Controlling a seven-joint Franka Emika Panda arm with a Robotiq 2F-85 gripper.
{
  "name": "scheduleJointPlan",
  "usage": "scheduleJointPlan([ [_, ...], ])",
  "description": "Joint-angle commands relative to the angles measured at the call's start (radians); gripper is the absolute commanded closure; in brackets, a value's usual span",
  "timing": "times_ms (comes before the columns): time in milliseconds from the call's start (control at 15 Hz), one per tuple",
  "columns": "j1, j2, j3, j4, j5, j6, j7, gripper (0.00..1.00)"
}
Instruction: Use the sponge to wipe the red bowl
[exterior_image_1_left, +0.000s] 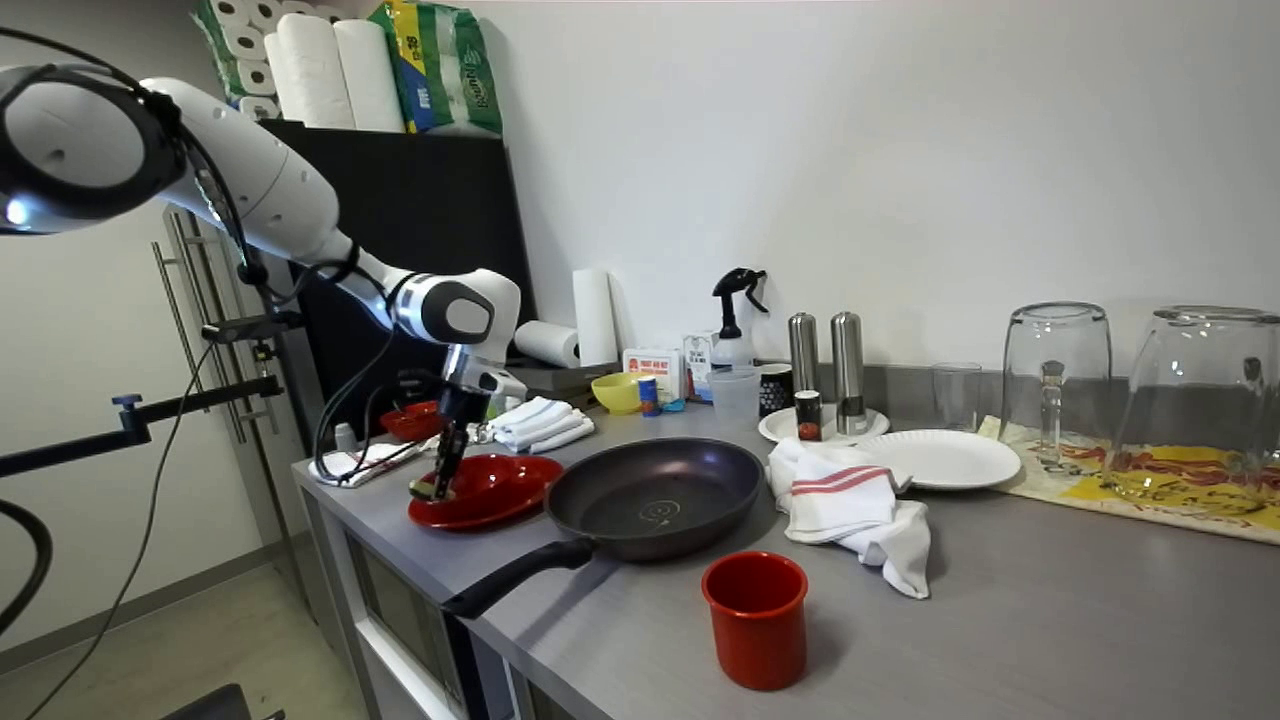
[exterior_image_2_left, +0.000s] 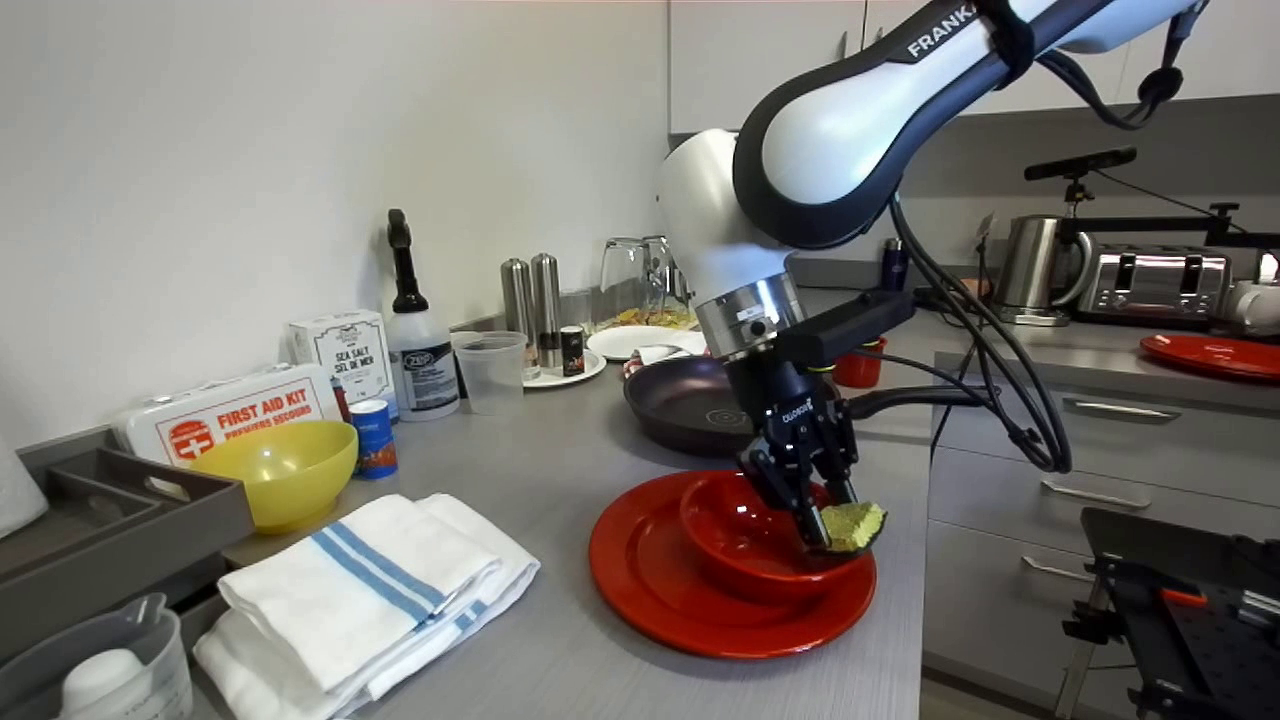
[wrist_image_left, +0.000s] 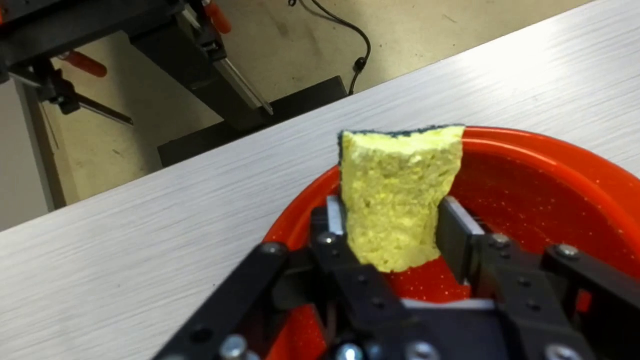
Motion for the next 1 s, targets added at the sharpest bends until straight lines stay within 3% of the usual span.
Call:
scheduleJointPlan([
  [0,0.008,-0.01,0.007,-0.008,-0.066,-0.023,-0.121,0.77],
  [467,0.021,-0.02,0.02,-0.015,-0.151,-0.005,-0.233,0.77],
  [933,0.02,-0.018,0.015,-0.007,-0.101,0.011,-0.141,0.77],
])
